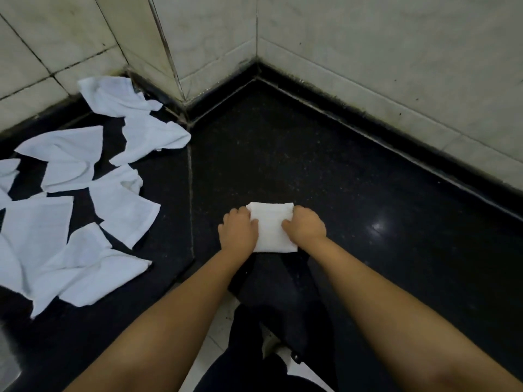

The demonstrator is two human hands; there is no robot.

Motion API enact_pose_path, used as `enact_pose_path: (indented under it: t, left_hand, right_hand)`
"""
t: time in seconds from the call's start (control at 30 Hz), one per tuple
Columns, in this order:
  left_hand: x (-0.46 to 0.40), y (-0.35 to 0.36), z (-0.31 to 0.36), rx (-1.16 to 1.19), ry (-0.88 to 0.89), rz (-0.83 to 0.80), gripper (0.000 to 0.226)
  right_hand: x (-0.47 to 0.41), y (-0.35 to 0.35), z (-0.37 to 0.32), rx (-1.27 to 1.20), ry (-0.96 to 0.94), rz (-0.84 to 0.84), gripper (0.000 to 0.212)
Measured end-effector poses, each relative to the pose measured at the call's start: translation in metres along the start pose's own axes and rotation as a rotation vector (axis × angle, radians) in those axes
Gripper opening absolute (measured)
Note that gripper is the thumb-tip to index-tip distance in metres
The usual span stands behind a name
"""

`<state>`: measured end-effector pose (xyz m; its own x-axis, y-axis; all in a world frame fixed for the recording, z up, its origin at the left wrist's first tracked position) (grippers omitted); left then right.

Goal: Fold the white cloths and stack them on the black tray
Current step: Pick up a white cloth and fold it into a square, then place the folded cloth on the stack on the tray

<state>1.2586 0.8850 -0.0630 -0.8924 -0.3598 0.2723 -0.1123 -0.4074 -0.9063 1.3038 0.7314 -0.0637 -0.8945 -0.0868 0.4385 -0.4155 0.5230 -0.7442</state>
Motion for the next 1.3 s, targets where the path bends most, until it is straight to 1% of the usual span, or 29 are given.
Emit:
enact_pose_path:
  t: [0.07, 0.13, 0.2, 0.27, 0.33, 0.37, 0.4, 0.5, 0.57, 0.67, 0.73, 0.87, 1.0, 1.17, 1.3]
  left_hand:
    - [0.013, -0.014, 0.004, 0.308, 0.025, 0.019, 0.013]
    - [0.025, -0.028, 0.011, 0.455, 0.063, 0.037, 0.006]
    - [0.036, -0.034, 0.018, 0.563, 0.072, 0.03, 0.007]
    - [0.051, -0.031, 0.031, 0.644, 0.054, -0.039, 0.022]
    - [0.068, -0.022, 0.05, 0.721, 0.065, -0.14, 0.046]
    - [0.077, -0.017, 0.062, 0.75, 0.074, -0.199, 0.053]
    - [0.085, -0.01, 0.074, 0.775, 0.084, -0.271, 0.052]
    - [0.123, 0.015, 0.118, 0.831, 0.173, -0.522, 0.025]
    - [0.155, 0.032, 0.141, 0.826, 0.209, -0.642, 0.021]
    - [0.207, 0.057, 0.167, 0.736, 0.307, -0.767, 0.011]
    - [0.248, 0.075, 0.178, 0.676, 0.368, -0.839, 0.008]
    - [0.341, 0.113, 0.212, 0.569, 0.499, -0.983, 0.011]
    - [0.452, 0.148, 0.257, 0.481, 0.632, -1.1, 0.014]
    - [0.597, 0.191, 0.329, 0.451, 0.759, -1.197, 0.015]
    - [0.713, 0.227, 0.384, 0.473, 0.812, -1.266, 0.016]
  right_hand:
    - [0.012, -0.012, 0.004, -0.306, 0.001, -0.012, 0.026]
    - [0.029, -0.027, 0.013, -0.628, 0.022, -0.021, 0.011]
    - [0.048, -0.036, 0.025, -0.925, 0.073, -0.076, 0.01]
    - [0.069, -0.043, 0.042, -1.128, 0.116, -0.116, 0.011]
    - [0.093, -0.055, 0.064, -1.228, 0.135, -0.08, 0.013]
    - [0.108, -0.062, 0.075, -1.261, 0.131, -0.046, 0.015]
    - [0.124, -0.07, 0.086, -1.286, 0.12, -0.004, 0.017]
    - [0.178, -0.086, 0.129, -1.37, 0.118, 0.17, 0.017]
    - [0.218, -0.087, 0.163, -1.445, 0.142, 0.307, 0.016]
    - [0.283, -0.078, 0.209, -1.516, 0.192, 0.476, 0.015]
    - [0.33, -0.067, 0.239, -1.538, 0.236, 0.584, 0.014]
    - [0.426, -0.054, 0.3, -1.589, 0.289, 0.824, 0.013]
    - [0.526, -0.048, 0.375, -1.631, 0.376, 1.04, 0.012]
    - [0.648, -0.066, 0.471, -1.642, 0.374, 1.21, 0.014]
    - [0.746, -0.104, 0.548, -1.587, 0.368, 1.311, 0.014]
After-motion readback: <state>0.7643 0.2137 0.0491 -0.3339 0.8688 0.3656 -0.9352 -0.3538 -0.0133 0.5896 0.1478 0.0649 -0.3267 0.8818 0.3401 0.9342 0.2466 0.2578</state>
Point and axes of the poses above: each hand's wrist, its own x-axis away from the middle knuckle, its own y-axis out of the palm, z = x × y, the point moved 8 cm from there along -x, towards the middle knuckle, and after that the axes turned 10 degrees about -x, right-handed, at the moved point
